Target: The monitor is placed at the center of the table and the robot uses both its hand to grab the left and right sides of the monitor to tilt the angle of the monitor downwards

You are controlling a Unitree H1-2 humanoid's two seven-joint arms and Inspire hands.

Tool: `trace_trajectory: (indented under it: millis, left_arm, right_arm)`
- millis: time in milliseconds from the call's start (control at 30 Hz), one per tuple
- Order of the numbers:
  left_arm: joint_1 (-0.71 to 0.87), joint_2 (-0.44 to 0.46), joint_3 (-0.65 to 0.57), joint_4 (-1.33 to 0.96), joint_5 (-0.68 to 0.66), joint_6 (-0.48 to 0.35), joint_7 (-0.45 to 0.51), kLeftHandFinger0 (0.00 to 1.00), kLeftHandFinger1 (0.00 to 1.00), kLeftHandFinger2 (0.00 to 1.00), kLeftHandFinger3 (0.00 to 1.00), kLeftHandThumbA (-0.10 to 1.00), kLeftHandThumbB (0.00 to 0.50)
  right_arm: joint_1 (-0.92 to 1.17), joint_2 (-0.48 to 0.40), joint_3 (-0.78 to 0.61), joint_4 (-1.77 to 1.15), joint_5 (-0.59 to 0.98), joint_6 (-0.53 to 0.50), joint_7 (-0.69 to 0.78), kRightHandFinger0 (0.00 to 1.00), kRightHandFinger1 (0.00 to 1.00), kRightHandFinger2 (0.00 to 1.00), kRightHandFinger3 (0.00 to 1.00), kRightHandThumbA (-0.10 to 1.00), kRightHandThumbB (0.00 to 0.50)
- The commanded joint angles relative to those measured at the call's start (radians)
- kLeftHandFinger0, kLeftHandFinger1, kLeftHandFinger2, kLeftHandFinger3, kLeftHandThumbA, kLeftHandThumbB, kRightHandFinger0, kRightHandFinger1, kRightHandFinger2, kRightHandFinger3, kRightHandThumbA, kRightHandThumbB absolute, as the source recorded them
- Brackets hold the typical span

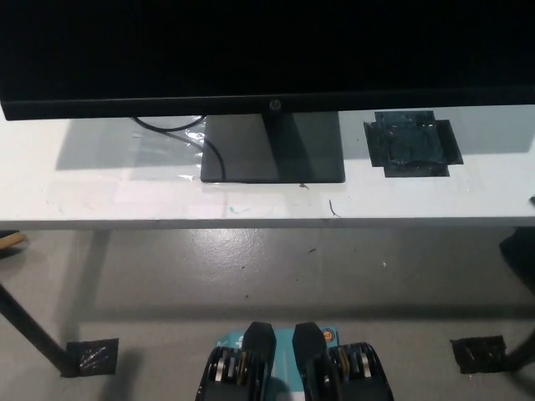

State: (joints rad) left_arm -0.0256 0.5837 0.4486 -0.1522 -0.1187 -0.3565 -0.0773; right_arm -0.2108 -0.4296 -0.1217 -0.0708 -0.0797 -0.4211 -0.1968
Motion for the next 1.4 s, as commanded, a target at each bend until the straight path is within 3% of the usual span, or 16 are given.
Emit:
trace_trajectory:
  millis: [0, 33, 167, 367, 433, 500, 567, 767, 833, 867, 967, 1100, 1133, 1267, 1300, 1367]
  left_arm:
    - [-0.025, 0.049, 0.018, 0.005, -0.056, -0.017, -0.019, 1.0, 1.0, 1.0, 1.0, 1.0, 0.444]
    - [-0.061, 0.083, 0.028, 0.011, -0.07, 0.056, -0.016, 1.0, 1.0, 1.0, 1.0, 1.0, 0.442]
    - [-0.121, 0.141, 0.023, 0.057, -0.068, 0.116, -0.033, 1.0, 1.0, 1.0, 1.0, 1.0, 0.497]
    - [-0.233, 0.241, -0.031, 0.203, 0.07, 0.121, -0.035, 1.0, 1.0, 1.0, 1.0, 1.0, 0.5]
    - [-0.262, 0.263, -0.045, 0.249, 0.065, 0.099, -0.048, 1.0, 1.0, 1.0, 1.0, 1.0, 0.467]
    - [-0.311, 0.293, -0.074, 0.312, 0.075, 0.107, -0.06, 1.0, 1.0, 1.0, 1.0, 1.0, 0.5]
    - [-0.36, 0.316, -0.102, 0.38, 0.066, 0.104, -0.081, 1.0, 1.0, 1.0, 1.0, 1.0, 0.466]
    - [-0.446, 0.353, -0.154, 0.485, 0.081, 0.122, -0.102, 1.0, 1.0, 1.0, 1.0, 1.0, 0.397]
    - [-0.483, 0.363, -0.178, 0.533, 0.101, 0.105, -0.101, 1.0, 1.0, 1.0, 1.0, 1.0, 0.408]
    - [-0.511, 0.362, -0.193, 0.565, 0.106, 0.098, -0.102, 1.0, 1.0, 1.0, 1.0, 1.0, 0.387]
    - [-0.564, 0.36, -0.222, 0.625, 0.104, 0.087, -0.12, 1.0, 1.0, 1.0, 1.0, 1.0, 0.357]
    - [-0.61, 0.36, -0.262, 0.677, 0.14, 0.11, -0.115, 1.0, 1.0, 1.0, 1.0, 1.0, 0.402]
    - [-0.621, 0.36, -0.271, 0.687, 0.138, 0.109, -0.122, 1.0, 1.0, 1.0, 1.0, 1.0, 0.391]
    - [-0.658, 0.365, -0.304, 0.726, 0.143, 0.104, -0.149, 1.0, 1.0, 1.0, 1.0, 1.0, 0.373]
    - [-0.681, 0.359, -0.318, 0.753, 0.146, 0.093, -0.157, 1.0, 1.0, 1.0, 1.0, 1.0, 0.395]
    - [-0.715, 0.352, -0.339, 0.795, 0.151, 0.075, -0.169, 1.0, 1.0, 1.0, 1.0, 1.0, 0.404]
  right_arm:
    - [-0.034, -0.024, -0.024, 0.001, 0.081, -0.006, 0.057, 1.0, 1.0, 1.0, 1.0, 1.0, 0.468]
    - [-0.108, -0.055, -0.026, 0.083, 0.097, 0.012, 0.083, 1.0, 1.0, 1.0, 1.0, 1.0, 0.431]
    - [-0.205, -0.08, -0.02, 0.169, 0.126, 0.048, 0.137, 1.0, 1.0, 1.0, 1.0, 1.0, 0.427]
    - [-0.341, -0.116, 0.003, 0.319, 0.186, 0.068, 0.248, 1.0, 1.0, 1.0, 1.0, 1.0, 0.418]
    - [-0.376, -0.121, 0.008, 0.362, 0.19, 0.061, 0.273, 1.0, 1.0, 1.0, 1.0, 1.0, 0.411]
    - [-0.431, -0.13, 0.014, 0.426, 0.188, 0.086, 0.3, 1.0, 1.0, 1.0, 1.0, 1.0, 0.459]
    - [-0.48, -0.142, 0.025, 0.482, 0.191, 0.117, 0.335, 1.0, 1.0, 1.0, 1.0, 1.0, 0.494]
    - [-0.623, -0.149, 0.036, 0.679, 0.254, 0.154, 0.473, 1.0, 1.0, 1.0, 1.0, 1.0, 0.499]
    - [-0.671, -0.148, 0.042, 0.745, 0.251, 0.155, 0.502, 1.0, 1.0, 1.0, 1.0, 1.0, 0.475]
    - [-0.697, -0.147, 0.044, 0.779, 0.253, 0.169, 0.521, 1.0, 1.0, 1.0, 1.0, 1.0, 0.419]
    - [-0.765, -0.138, 0.051, 0.882, 0.245, 0.176, 0.553, 1.0, 1.0, 1.0, 1.0, 1.0, 0.342]
    - [-0.839, -0.126, 0.058, 1.018, 0.234, 0.169, 0.589, 1.0, 1.0, 1.0, 1.0, 1.0, 0.287]
    - [-0.85, -0.123, 0.06, 1.041, 0.23, 0.159, 0.594, 1.0, 1.0, 1.0, 1.0, 1.0, 0.315]
    - [-0.886, -0.112, 0.083, 1.115, 0.194, 0.132, 0.596, 1.0, 1.0, 1.0, 1.0, 1.0, 0.312]
    - [-0.895, -0.108, 0.092, 1.137, 0.184, 0.124, 0.591, 1.0, 1.0, 1.0, 1.0, 1.0, 0.388]
    - [-0.911, -0.103, 0.106, 1.171, 0.169, 0.112, 0.583, 1.0, 1.0, 1.0, 1.0, 1.0, 0.418]
